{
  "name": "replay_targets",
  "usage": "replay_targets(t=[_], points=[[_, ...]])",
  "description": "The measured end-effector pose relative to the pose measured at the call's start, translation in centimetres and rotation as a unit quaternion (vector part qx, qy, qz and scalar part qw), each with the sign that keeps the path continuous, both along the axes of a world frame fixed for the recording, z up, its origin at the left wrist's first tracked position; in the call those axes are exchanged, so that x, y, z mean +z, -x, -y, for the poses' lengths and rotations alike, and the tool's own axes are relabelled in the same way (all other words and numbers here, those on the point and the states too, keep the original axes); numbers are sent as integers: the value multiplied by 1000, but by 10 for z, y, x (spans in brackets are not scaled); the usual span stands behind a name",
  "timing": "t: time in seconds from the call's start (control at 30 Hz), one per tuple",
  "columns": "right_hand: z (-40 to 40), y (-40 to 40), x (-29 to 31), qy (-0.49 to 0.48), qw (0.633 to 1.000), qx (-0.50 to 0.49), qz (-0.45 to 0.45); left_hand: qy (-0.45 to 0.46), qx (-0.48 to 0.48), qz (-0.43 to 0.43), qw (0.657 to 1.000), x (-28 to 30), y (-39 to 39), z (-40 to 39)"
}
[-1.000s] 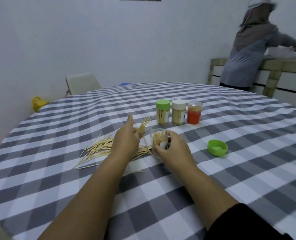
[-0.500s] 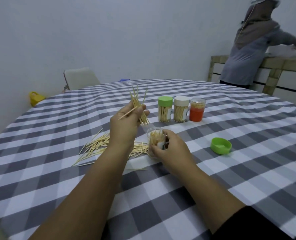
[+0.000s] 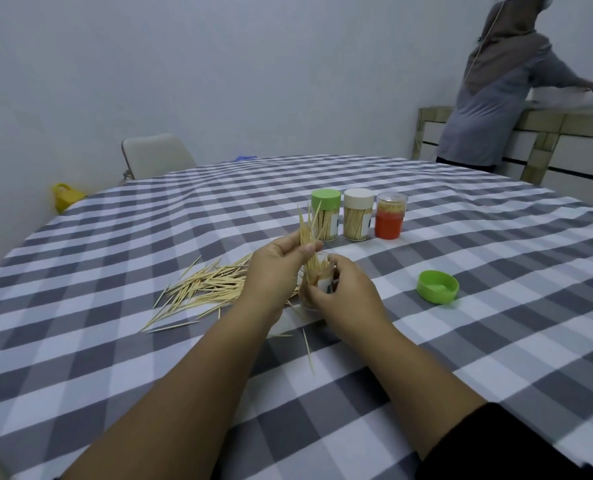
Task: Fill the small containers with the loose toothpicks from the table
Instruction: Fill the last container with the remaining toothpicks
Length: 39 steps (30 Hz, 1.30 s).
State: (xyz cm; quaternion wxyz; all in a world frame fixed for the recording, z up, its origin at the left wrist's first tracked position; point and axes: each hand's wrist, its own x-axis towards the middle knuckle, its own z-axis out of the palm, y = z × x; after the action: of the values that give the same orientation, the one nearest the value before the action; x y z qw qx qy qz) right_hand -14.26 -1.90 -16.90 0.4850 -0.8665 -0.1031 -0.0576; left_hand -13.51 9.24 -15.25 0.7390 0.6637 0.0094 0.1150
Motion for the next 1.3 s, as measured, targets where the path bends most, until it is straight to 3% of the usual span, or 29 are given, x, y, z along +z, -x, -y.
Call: replay_targets(t=[0.17, 0.43, 0.53, 0.7, 0.8, 0.93, 1.1, 1.23, 1.3], points=[[-1, -1, 1, -27, 999, 20, -17, -66, -17, 20, 997, 2, 2, -3], [5, 5, 19, -246, 969, 35, 9, -149, -25, 36, 988, 4, 5, -4], [3, 2, 18, -270, 962, 34, 16, -163, -24, 34, 986, 6, 8, -1], [4, -5, 14, -267, 963, 25, 27, -307, 31, 65, 949, 2, 2, -3], [5, -5, 13, -258, 965, 37, 26, -343, 19, 45, 938, 3, 2, -4], [6, -5, 13, -214, 974, 59, 46, -390, -58, 0, 919, 10, 10, -10], [5, 0, 12, -137, 984, 101, 59, -320, -134, -44, 937, 12, 14, -20], [5, -1, 9, 121, 980, 78, 134, -363, -126, -27, 923, 10, 14, -22], [5, -1, 10, 178, 969, 61, 162, -355, -125, -43, 926, 12, 15, -25]])
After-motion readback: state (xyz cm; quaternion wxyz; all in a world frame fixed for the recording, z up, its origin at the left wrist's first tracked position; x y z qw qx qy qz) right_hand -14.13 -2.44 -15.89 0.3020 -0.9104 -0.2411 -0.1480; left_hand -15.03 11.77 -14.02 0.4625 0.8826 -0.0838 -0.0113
